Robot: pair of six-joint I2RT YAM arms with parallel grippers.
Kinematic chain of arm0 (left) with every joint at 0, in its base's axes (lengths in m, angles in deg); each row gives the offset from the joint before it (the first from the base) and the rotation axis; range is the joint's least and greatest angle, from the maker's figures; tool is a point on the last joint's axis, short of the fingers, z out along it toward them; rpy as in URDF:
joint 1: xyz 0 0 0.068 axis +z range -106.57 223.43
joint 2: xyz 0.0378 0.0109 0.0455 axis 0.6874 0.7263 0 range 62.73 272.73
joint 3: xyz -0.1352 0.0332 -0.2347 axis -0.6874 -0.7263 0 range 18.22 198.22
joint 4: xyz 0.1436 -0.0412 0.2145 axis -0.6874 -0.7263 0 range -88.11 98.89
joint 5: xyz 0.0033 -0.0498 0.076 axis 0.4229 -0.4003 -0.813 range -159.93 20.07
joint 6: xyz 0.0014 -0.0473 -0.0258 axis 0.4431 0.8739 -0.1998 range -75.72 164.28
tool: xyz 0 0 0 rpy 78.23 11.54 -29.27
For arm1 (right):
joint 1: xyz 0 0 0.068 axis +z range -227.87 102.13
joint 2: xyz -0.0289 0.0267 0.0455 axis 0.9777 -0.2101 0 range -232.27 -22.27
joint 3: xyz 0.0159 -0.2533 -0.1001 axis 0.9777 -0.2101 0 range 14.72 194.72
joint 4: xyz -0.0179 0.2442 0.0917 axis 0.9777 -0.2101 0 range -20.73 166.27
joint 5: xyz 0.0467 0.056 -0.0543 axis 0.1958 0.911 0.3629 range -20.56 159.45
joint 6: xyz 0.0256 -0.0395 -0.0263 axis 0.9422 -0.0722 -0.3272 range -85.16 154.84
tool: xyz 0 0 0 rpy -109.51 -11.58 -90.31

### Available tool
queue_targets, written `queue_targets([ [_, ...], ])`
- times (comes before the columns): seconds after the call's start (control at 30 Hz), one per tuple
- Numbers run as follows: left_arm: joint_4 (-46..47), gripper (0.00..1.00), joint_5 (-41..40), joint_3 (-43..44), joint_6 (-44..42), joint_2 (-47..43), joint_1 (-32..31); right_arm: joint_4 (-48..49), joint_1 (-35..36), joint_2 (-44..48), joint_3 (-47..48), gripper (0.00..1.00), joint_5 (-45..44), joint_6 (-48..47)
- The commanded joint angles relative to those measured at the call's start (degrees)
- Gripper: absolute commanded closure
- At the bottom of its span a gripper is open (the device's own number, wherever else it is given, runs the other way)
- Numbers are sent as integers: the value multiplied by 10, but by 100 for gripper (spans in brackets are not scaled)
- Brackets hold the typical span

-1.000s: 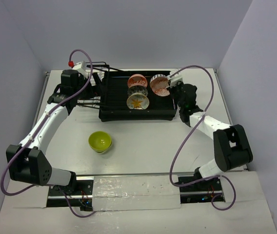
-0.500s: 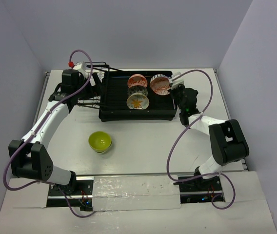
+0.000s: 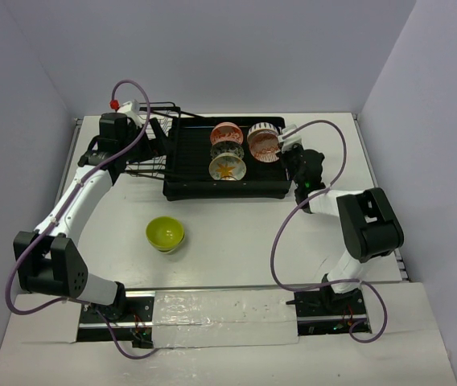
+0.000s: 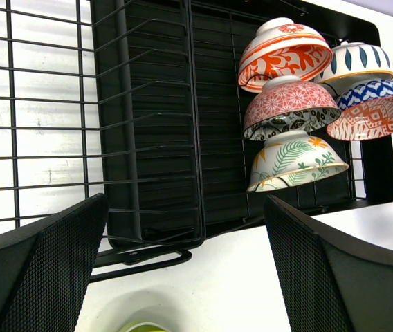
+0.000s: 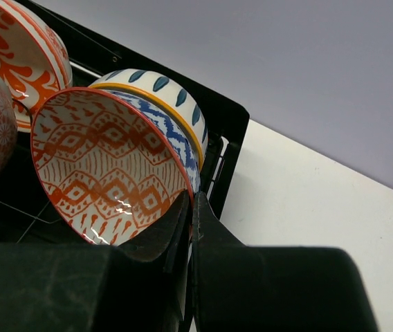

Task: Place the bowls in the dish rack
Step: Insert the bowl into the dish rack.

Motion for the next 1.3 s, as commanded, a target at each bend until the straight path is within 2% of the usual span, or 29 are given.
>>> queue_targets([
  [0.0, 4, 1, 1, 24, -7, -3, 3, 95, -7, 1, 5, 100, 10, 11],
  [0.83, 9, 1, 5, 25, -12, -7, 4, 181, -24, -64, 6, 100, 83, -30],
  [1.0, 16, 1, 2, 15, -13, -17, 4, 254, -30, -84, -6, 100, 87, -17],
  [1.27, 26, 1, -6, -2, -18, -39, 4, 314, -32, -120, -13, 100, 95, -33],
])
